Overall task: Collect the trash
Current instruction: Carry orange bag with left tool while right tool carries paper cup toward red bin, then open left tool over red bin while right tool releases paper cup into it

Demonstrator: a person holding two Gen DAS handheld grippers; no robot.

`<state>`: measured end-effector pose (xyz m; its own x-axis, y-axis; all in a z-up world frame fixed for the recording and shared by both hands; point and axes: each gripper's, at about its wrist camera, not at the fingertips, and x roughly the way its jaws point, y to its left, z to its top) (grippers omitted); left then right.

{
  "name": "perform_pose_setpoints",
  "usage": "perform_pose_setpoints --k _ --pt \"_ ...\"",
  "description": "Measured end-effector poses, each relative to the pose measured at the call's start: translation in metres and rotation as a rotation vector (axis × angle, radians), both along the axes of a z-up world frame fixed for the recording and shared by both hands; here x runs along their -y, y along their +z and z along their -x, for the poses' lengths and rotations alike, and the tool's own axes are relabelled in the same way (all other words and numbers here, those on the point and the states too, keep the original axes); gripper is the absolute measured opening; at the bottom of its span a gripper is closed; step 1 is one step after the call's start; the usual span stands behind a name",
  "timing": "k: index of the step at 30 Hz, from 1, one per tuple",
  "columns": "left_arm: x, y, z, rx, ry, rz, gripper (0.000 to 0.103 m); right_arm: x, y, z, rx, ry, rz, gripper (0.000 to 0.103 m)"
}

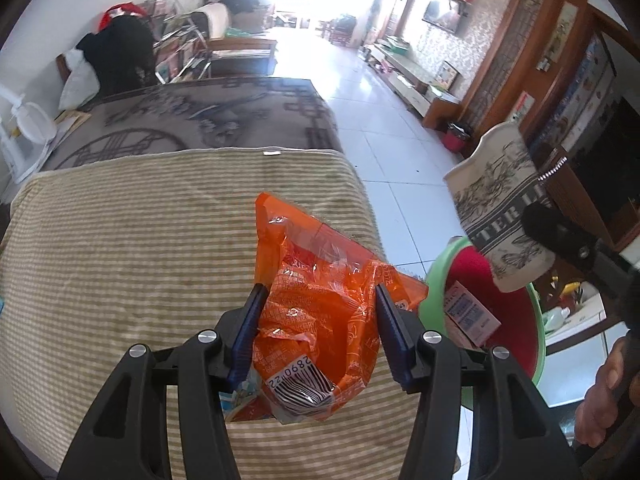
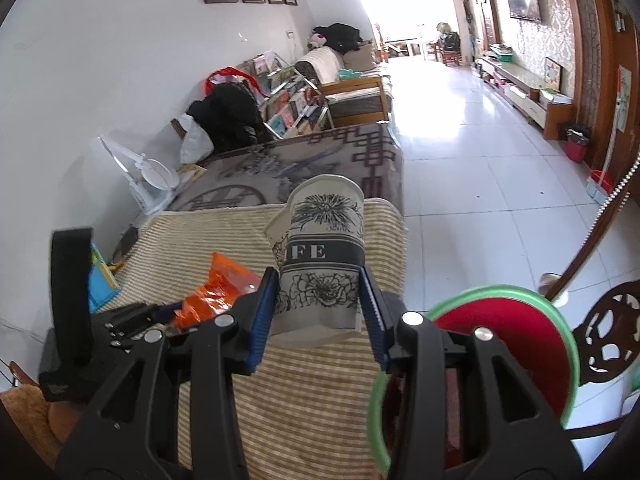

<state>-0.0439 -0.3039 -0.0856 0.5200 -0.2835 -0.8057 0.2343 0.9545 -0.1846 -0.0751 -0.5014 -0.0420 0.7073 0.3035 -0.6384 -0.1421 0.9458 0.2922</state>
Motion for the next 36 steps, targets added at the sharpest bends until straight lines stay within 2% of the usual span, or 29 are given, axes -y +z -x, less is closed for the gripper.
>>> perform_pose_setpoints --k 10,24,31,36 --pt "0.04 -0.007 0.003 -0.027 -0.104 -0.003 0.051 0.046 -0.019 0.008 -0.041 -0.117 0.027 0.04" --pt "0.128 -0.024 0.015 -0.062 -0.347 -0.039 0.051 0.129 -0.048 0.035 -0.137 -0.31 0.055 0.04" --pt "0.166 -0.03 0.023 -0.065 -0.433 -0.047 0.051 0.145 -0.054 0.05 -0.16 -0.353 0.066 0.04" --pt "0.176 -0.034 0.026 -0.074 -0.46 -0.052 0.051 0.152 -0.055 0.055 -0.173 -0.373 0.073 0.04"
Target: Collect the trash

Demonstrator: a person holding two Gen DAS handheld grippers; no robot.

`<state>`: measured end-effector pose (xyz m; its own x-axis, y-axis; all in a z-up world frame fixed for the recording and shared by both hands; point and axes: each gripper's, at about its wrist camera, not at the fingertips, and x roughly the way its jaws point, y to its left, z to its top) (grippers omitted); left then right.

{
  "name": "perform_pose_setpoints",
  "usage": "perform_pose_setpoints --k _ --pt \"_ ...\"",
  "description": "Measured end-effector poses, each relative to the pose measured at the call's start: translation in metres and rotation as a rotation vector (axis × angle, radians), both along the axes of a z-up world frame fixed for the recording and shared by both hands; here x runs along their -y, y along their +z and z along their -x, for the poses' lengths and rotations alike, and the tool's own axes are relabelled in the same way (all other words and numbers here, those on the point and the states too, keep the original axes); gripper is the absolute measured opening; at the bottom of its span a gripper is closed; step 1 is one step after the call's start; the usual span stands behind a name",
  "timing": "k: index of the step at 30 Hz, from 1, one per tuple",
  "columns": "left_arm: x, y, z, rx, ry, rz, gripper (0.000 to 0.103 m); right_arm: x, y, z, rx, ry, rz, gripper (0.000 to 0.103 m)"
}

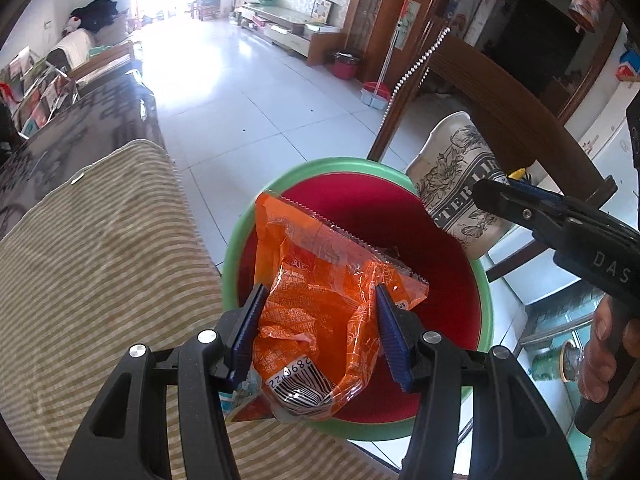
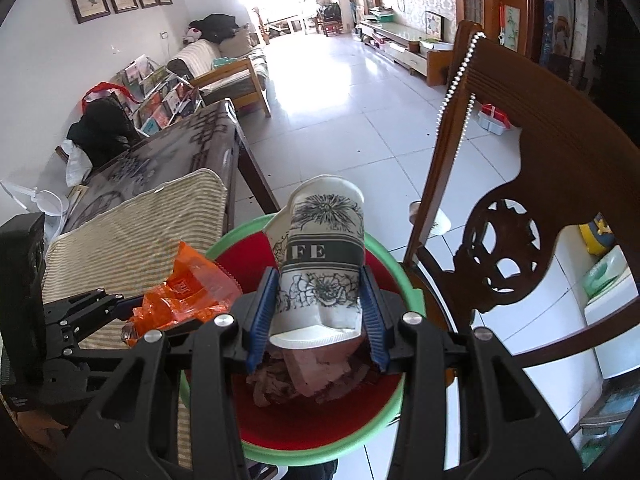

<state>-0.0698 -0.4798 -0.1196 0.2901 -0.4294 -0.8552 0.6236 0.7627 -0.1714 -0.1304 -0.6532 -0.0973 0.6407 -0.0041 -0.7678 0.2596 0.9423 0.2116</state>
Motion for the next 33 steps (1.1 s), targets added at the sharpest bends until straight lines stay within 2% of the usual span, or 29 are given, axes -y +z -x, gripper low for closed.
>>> perform_pose_setpoints --k 9,14,16,17,19,20,22,24,26,28,29,33 --pt "0.007 -0.005 -0.003 -0.004 -0.016 -0.018 0.052 0.002 -0.004 0.001 -0.013 -0.01 -0.003 0.04" --pt "0.009 -0.009 -0.006 -0.009 -0.032 -0.028 0.056 -0.002 -0.005 -0.001 -0.016 -0.009 0.003 0.04" --pt "0.012 -0.013 -0.007 -0.031 -0.057 -0.033 0.064 -0.003 -0.006 -0.002 -0.024 -0.016 0.011 0.041" --pt "0.013 -0.013 -0.007 -0.033 -0.065 -0.039 0.065 -0.003 -0.007 -0.003 -0.025 -0.015 0.013 0.041" --pt "0.007 -0.01 -0.008 -0.016 -0.051 -0.038 0.072 -0.007 -0.006 -0.005 -0.028 -0.009 0.025 0.042" --pt "0.003 -0.007 -0.009 -0.015 -0.042 -0.03 0.073 -0.009 -0.006 -0.005 -0.028 -0.008 0.031 0.044" --pt "-0.011 -0.001 -0.01 -0.008 -0.017 -0.013 0.078 -0.017 -0.003 -0.006 -0.018 -0.005 0.044 0.055" --pt "-0.031 0.01 -0.012 0.036 0.023 -0.013 0.081 -0.028 0.003 -0.007 0.007 0.013 0.046 0.057" --pt "-0.054 0.025 -0.014 0.085 0.067 -0.003 0.085 -0.043 0.013 -0.007 0.051 0.032 0.053 0.072" --pt "-0.078 0.043 -0.018 0.138 0.114 0.022 0.087 -0.066 0.03 -0.006 0.129 0.052 0.073 0.094" --pt "-0.093 0.053 -0.02 0.172 0.143 0.038 0.088 -0.078 0.039 -0.007 0.166 0.063 0.084 0.098" --pt "-0.156 0.095 -0.023 0.305 0.23 0.133 0.095 -0.135 0.072 -0.014 0.262 0.1 0.144 0.099"
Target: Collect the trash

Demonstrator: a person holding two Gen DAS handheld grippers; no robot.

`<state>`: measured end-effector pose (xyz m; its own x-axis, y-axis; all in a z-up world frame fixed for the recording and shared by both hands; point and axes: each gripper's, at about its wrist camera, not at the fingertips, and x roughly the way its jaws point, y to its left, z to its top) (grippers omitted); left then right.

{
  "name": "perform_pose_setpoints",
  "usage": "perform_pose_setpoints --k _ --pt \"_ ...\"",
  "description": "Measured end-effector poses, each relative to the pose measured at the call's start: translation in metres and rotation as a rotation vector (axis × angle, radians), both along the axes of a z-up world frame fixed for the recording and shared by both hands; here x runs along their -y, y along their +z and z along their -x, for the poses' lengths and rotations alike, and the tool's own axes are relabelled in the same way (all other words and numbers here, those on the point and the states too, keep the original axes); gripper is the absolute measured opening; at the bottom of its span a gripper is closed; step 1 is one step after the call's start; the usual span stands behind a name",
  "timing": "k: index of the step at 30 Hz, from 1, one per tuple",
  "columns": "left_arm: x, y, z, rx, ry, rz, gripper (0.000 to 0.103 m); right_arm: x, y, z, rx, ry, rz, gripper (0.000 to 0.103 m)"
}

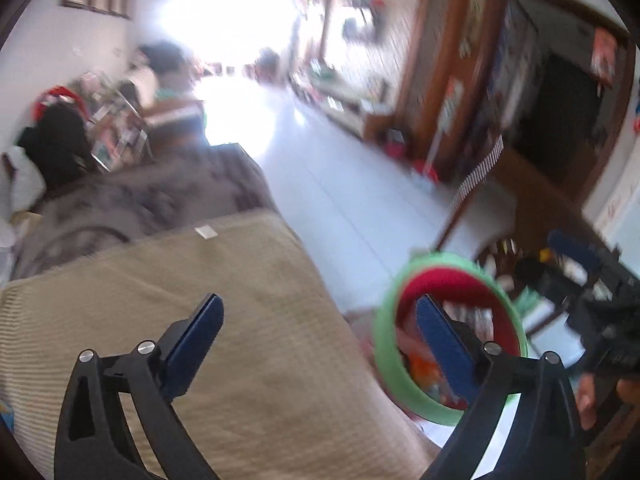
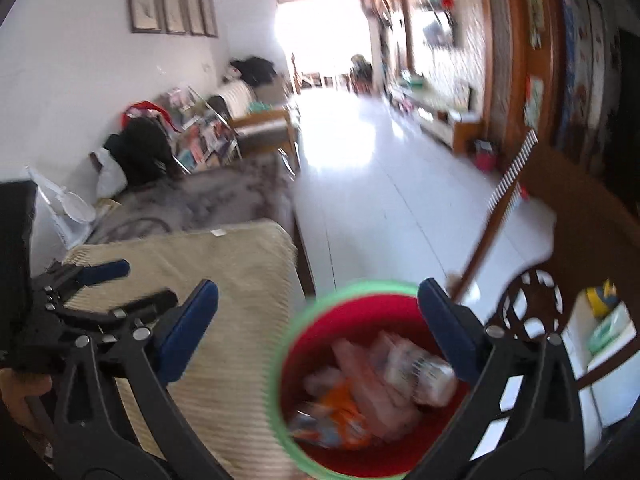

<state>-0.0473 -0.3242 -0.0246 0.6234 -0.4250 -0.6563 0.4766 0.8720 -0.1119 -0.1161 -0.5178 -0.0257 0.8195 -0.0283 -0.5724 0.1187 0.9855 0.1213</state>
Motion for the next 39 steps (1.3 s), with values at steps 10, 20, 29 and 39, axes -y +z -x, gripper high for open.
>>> perform_pose_setpoints --k 10,20,29,39 --pt "-0.138 0.068 0.007 0.336 0.244 0.094 0.095 -0.146 0.042 -0.003 0.29 -0.066 0.166 0.099" --pt "-0.186 0.071 0.01 0.292 0.273 0.107 0.095 -0.181 0.038 -0.007 0.265 -0.15 0.054 0.099" --pt "-0.21 0.06 -0.003 0.214 0.303 0.099 0.095 -0.191 0.037 -0.007 0.236 -0.211 0.033 0.099" --pt "-0.214 0.054 -0.009 0.179 0.277 0.082 0.095 -0.192 0.036 -0.01 0.226 -0.234 0.021 0.099"
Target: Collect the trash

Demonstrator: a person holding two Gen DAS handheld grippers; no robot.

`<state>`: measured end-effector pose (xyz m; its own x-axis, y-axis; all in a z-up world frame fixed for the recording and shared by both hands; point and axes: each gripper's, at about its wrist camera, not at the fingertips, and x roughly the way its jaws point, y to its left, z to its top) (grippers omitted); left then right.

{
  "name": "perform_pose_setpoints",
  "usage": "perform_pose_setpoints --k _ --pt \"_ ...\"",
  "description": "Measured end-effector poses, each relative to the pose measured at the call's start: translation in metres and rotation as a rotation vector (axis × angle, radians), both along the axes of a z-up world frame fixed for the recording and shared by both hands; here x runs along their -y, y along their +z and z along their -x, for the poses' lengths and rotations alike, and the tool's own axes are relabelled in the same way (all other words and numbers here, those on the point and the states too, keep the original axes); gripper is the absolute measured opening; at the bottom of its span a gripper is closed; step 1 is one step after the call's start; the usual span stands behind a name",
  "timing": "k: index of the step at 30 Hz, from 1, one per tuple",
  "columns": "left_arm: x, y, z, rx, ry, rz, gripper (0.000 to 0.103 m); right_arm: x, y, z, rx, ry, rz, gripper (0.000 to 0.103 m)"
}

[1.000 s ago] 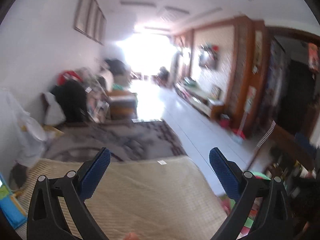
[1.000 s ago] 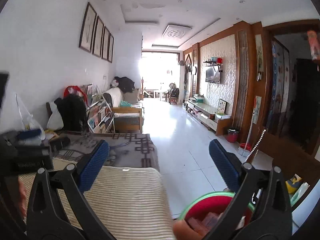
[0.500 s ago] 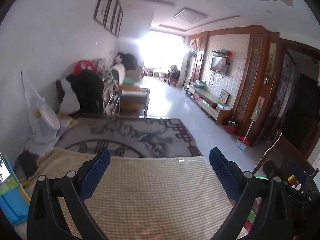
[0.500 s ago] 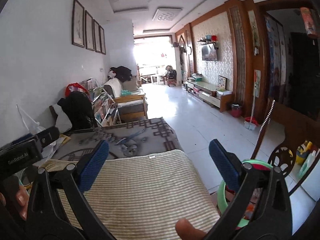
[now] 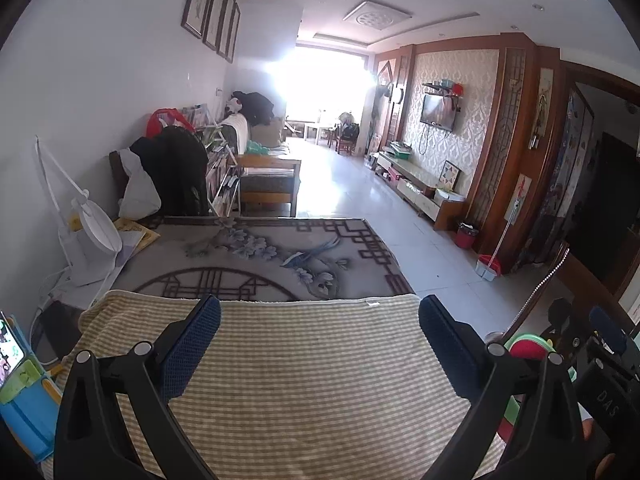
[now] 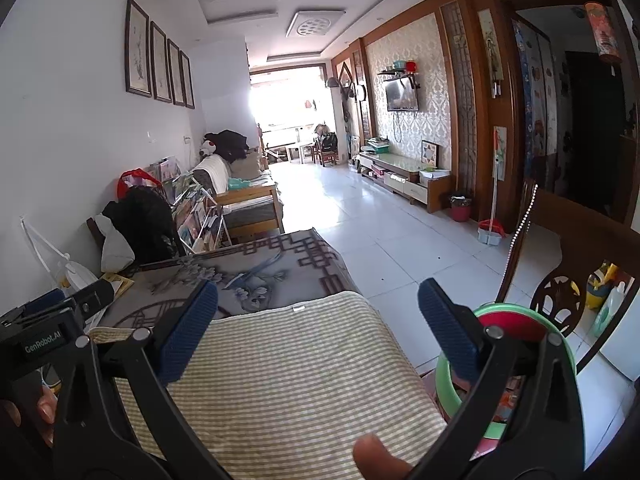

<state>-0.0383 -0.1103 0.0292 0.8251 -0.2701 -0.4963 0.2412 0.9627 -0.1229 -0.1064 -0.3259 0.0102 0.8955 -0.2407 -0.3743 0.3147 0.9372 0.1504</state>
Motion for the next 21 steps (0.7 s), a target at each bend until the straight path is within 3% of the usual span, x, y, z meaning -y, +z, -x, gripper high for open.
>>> perform_pose_setpoints --k 21 --pt "-0.0007 -0.0073 -0.0035 -0.012 0.006 -0.011 0.095 -0.0081 -0.0032 -0.0072 -0.017 0.037 0.001 0.099"
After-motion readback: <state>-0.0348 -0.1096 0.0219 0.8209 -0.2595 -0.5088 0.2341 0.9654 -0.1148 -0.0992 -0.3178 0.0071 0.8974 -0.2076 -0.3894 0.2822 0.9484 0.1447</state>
